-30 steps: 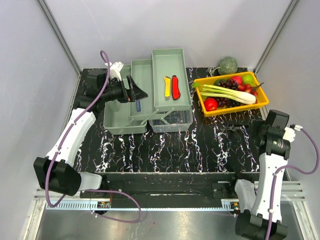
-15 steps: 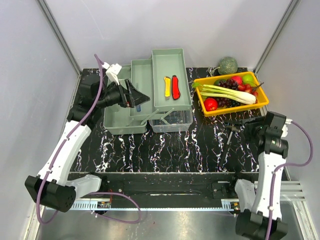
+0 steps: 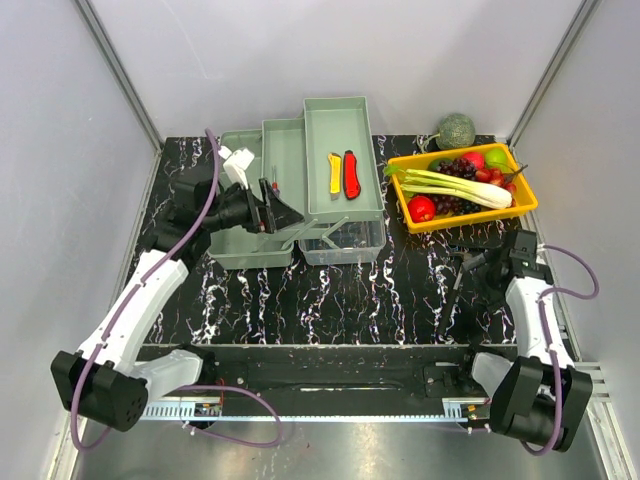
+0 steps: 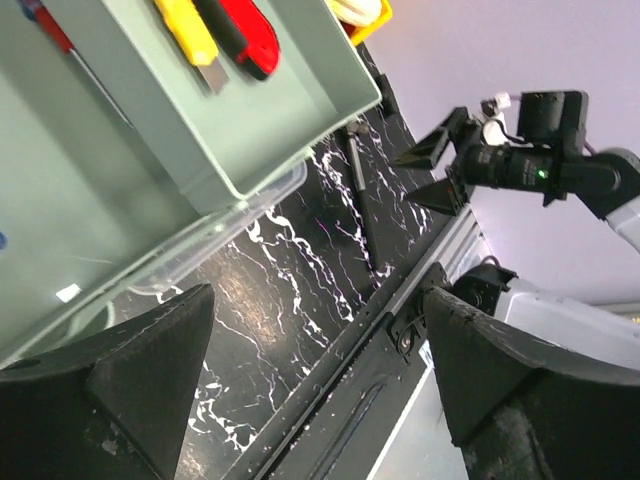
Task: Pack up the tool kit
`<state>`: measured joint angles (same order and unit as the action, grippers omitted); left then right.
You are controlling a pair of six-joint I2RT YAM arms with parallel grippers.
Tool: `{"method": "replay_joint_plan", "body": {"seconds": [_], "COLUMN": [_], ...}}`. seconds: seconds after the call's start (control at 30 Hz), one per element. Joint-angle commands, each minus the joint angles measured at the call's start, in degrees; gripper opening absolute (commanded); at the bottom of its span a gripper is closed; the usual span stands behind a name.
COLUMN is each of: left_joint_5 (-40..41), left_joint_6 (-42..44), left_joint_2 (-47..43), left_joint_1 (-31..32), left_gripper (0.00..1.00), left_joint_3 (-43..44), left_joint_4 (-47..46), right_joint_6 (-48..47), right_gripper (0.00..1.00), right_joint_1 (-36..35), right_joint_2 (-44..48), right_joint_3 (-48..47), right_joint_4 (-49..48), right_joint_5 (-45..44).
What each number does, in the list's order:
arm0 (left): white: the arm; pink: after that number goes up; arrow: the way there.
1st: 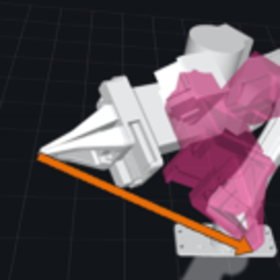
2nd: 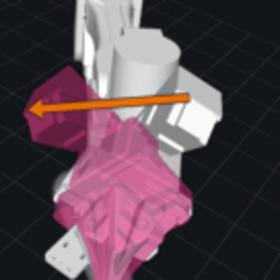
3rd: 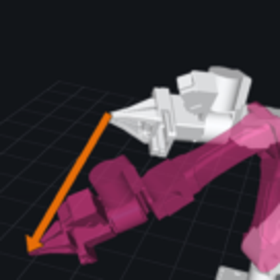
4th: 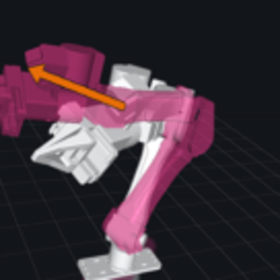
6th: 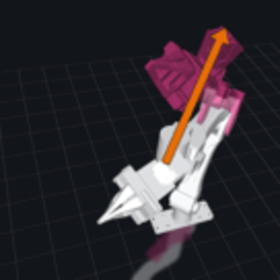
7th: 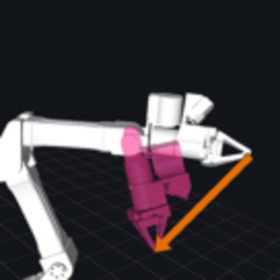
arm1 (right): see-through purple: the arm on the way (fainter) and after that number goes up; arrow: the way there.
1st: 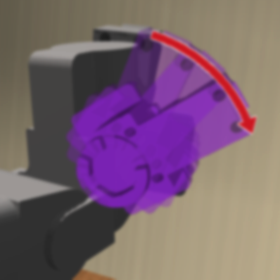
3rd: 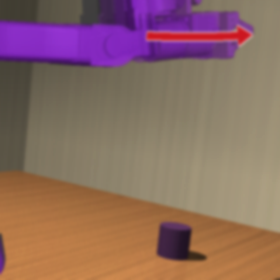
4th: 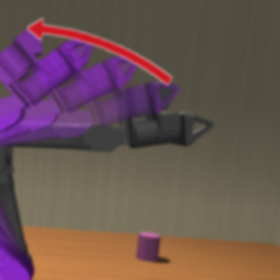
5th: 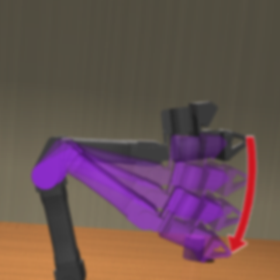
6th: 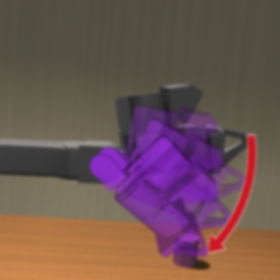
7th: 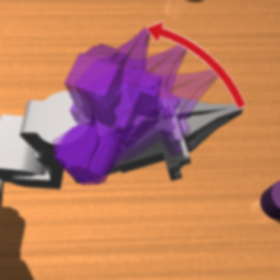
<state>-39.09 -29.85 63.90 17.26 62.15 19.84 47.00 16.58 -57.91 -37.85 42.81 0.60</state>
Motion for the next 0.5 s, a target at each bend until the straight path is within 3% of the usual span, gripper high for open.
{"method": "replay_joint_plan", "body": {"seconds": [0.0,0.17,0.47], "left_joint_5": [1.9,5.8,8.3], "left_joint_6": [0.6,0.7,2.1], "left_joint_2": [-3.4,-5.4,-8.3], "left_joint_1": [3.4,8.0,11.0], "left_gripper": [0.89,0.89,0.9], "left_joint_3": [-2.1,-4.5,-4.8], "left_joint_4": [-2.6,-2.6,0.0], "right_joint_6": [-2.9,-4.4,-4.0], "right_gripper": [0.79,0.55,0.46], "right_joint_1": [-4.9,-11.8,-16.3], "right_joint_2": [-2.0,-8.1,-18.7], "right_joint_3": [1.2,1.9,-1.8], "right_joint_4": [-4.5,-7.6,-6.2], "right_joint_5": [-5.1,-6.6,-12.8]}}
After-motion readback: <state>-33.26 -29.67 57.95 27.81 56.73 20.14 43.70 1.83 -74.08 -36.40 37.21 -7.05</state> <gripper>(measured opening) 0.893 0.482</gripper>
